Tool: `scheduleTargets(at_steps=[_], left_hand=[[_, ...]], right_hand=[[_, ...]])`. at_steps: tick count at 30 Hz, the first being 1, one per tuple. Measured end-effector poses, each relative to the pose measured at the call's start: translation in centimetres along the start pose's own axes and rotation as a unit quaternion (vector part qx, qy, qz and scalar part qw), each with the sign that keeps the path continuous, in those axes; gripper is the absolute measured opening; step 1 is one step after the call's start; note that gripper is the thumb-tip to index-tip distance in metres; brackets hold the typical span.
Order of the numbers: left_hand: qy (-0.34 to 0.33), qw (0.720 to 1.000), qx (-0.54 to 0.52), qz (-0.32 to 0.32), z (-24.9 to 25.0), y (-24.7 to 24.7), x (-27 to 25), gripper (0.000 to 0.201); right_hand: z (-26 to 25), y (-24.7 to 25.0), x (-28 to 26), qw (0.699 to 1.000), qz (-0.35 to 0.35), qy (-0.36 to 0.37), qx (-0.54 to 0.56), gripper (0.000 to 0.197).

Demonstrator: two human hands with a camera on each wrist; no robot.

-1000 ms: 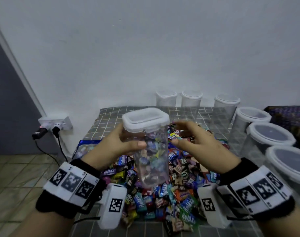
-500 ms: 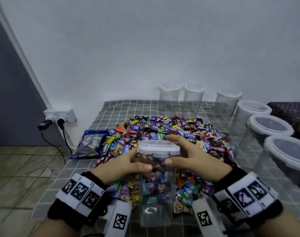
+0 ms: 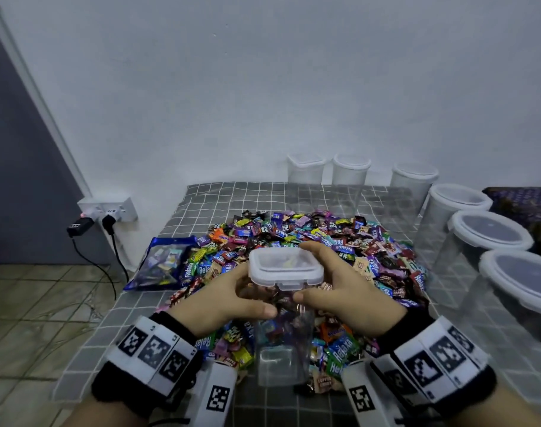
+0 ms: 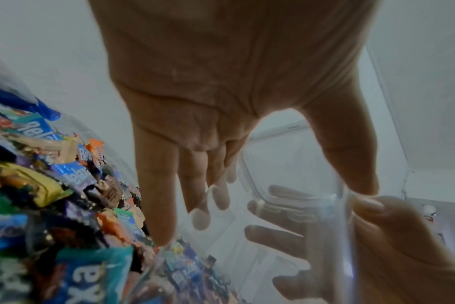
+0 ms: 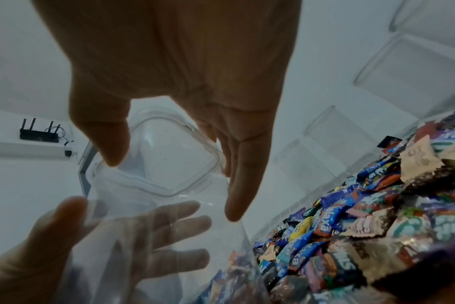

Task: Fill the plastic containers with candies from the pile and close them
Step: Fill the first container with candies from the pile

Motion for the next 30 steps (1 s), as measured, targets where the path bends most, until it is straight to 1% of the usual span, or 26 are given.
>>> scheduleTargets(at_steps=[4, 9, 13, 14, 16, 18, 19, 20, 21, 22, 23, 24, 25, 26, 27, 28, 30], left_hand=[[-0.018, 0.999, 0.030, 0.012, 0.5, 0.4, 0.2, 0.081], [-0.029, 0.991, 0.124, 0.034, 0.8, 1.3, 0.4, 0.095], [-0.023, 0.977, 0.209, 0.045, 1.0, 1.6, 0.2, 0.097], [-0.018, 0.974, 0.221, 0.039, 0.9, 1.6, 0.1, 0.096], [-0.002, 0.977, 0.211, 0.008, 0.7, 1.5, -0.3, 0.094], [0.004, 0.984, 0.178, -0.025, 0.8, 1.6, -0.9, 0.097], [0.005, 0.987, 0.158, -0.026, 1.0, 1.9, -1.2, 0.104], [0.009, 0.989, 0.145, -0.011, 1.2, 2.4, -1.3, 0.111], [0.015, 0.989, 0.146, 0.016, 1.4, 3.0, -1.4, 0.113], [0.017, 0.986, 0.160, 0.047, 1.6, 3.6, -1.4, 0.108], [0.017, 0.980, 0.182, 0.082, 1.8, 4.2, -1.3, 0.096], [0.017, 0.972, 0.202, 0.115, 2.0, 4.7, -1.2, 0.083], [0.015, 0.968, 0.208, 0.141, 2.4, 4.8, -1.2, 0.076], [0.014, 0.968, 0.199, 0.153, 2.5, 4.8, -1.0, 0.076], [0.019, 0.972, 0.177, 0.154, 2.3, 4.5, -0.8, 0.076], [0.028, 0.975, 0.156, 0.154, 2.0, 4.3, -0.5, 0.072], [0.042, 0.979, 0.114, 0.164, 1.5, 3.9, -0.1, 0.052]], right_hand=[[-0.8, 0.1, 0.2, 0.998, 0.013, 0.019, -0.054, 0.077], [-1.4, -0.1, 0.4, 0.995, 0.024, 0.043, -0.091, 0.081], [-1.5, -0.1, 0.3, 0.988, 0.037, 0.060, -0.137, 0.087], [-1.5, -0.1, 0.2, 0.986, 0.027, 0.065, -0.150, 0.089], [-1.4, -0.4, -0.2, 0.984, -0.004, 0.063, -0.164, 0.097], [-1.1, -0.3, -0.4, 0.990, -0.026, 0.048, -0.130, 0.098], [-0.9, 0.0, -0.4, 0.994, -0.021, 0.044, -0.098, 0.095], [-0.8, 0.4, -0.4, 0.996, -0.005, 0.040, -0.074, 0.091], [-0.7, 0.9, -0.3, 0.997, 0.021, 0.037, -0.065, 0.087], [-0.6, 1.4, -0.1, 0.996, 0.052, 0.037, -0.068, 0.082], [-0.5, 1.9, 0.0, 0.993, 0.083, 0.037, -0.078, 0.073], [-0.6, 2.4, 0.2, 0.989, 0.112, 0.036, -0.088, 0.060], [-0.7, 2.7, 0.4, 0.986, 0.133, 0.033, -0.094, 0.044], [-0.7, 2.8, 0.7, 0.985, 0.144, 0.029, -0.093, 0.031], [-0.7, 2.8, 1.0, 0.985, 0.147, 0.023, -0.087, 0.025], [-0.5, 2.7, 1.2, 0.986, 0.147, 0.014, -0.080, 0.026], [0.0, 2.8, 1.7, 0.987, 0.149, -0.001, -0.061, 0.031]])
Point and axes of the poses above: each hand's wrist, its own x-axis towards the middle knuckle, its own y-axis out of the back of the hand, z = x × y, the point moved 9 cm from there along x, towards the middle knuckle, and after that the axes turned 1 degree about x, right-handed, at the moved point
